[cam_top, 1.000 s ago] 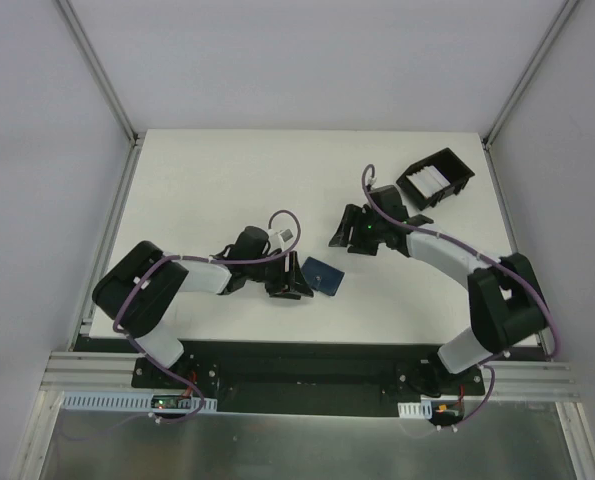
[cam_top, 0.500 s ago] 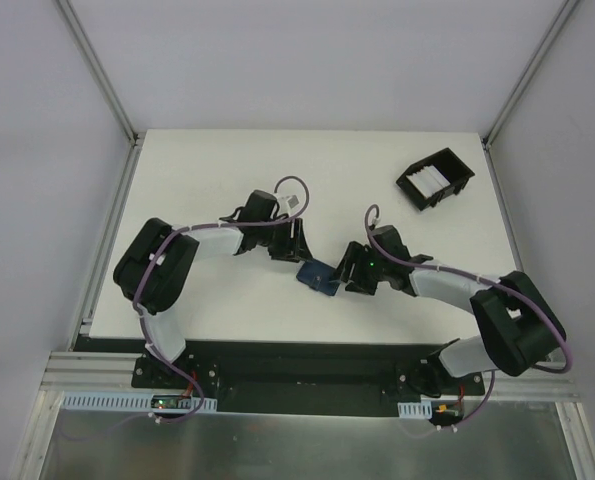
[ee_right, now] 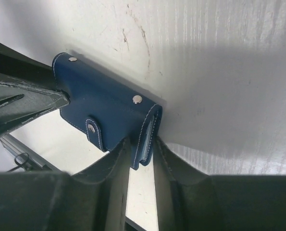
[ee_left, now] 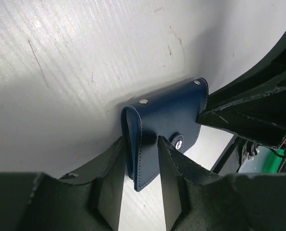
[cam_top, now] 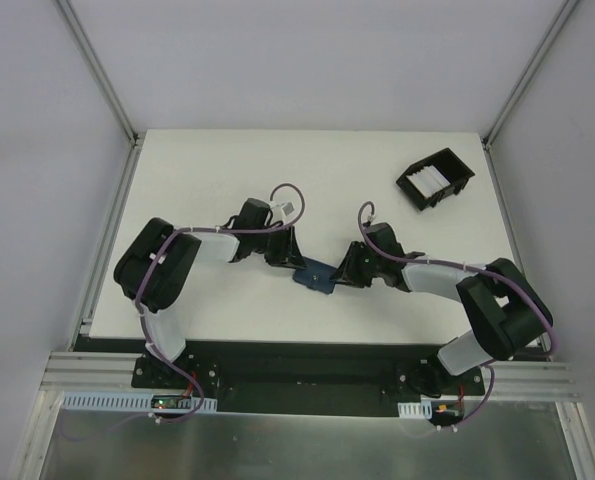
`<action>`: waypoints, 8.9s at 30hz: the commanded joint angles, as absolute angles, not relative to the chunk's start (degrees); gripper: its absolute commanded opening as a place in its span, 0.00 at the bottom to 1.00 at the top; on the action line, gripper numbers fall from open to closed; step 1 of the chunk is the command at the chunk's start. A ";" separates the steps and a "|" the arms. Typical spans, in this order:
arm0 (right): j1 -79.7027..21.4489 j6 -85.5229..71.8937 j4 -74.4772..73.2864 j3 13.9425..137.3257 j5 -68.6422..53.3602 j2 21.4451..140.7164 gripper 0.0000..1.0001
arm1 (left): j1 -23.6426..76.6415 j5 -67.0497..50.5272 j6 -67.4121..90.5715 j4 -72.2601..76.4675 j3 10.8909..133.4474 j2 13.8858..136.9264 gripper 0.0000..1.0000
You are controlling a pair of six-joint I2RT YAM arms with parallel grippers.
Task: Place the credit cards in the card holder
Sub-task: Open the card holder at the center of the board, then move the storage box to the center of the board.
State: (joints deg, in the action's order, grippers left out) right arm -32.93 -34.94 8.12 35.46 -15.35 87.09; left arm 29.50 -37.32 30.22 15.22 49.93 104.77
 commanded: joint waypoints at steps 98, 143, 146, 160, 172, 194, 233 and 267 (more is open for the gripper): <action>-29.00 -6.68 15.73 38.76 -33.93 86.13 0.01 | 25.05 -63.47 18.02 28.65 43.86 107.67 0.39; -39.90 3.08 2.98 43.95 -43.33 97.64 0.36 | 24.17 -61.18 8.70 8.26 55.46 113.20 0.00; -40.34 0.54 5.97 43.77 -44.47 98.17 0.30 | 24.08 -58.98 9.84 8.87 54.94 112.85 0.00; -47.81 0.53 8.44 43.60 -43.42 97.39 0.00 | 24.08 -45.79 21.71 16.52 51.50 111.97 0.00; -40.61 -7.46 7.82 32.79 -24.64 78.87 0.14 | 24.08 -43.52 20.38 13.54 45.45 105.21 0.00; -54.31 -10.03 -10.45 57.22 2.20 95.18 0.23 | 31.02 -28.04 39.29 14.77 36.21 92.46 0.00; -51.08 -12.40 -16.88 48.51 9.06 88.26 0.27 | 30.94 -26.46 36.21 13.10 34.45 88.42 0.30; 5.36 -12.66 -32.17 101.42 12.22 112.32 0.81 | 30.50 -17.58 24.43 0.18 40.96 67.68 0.99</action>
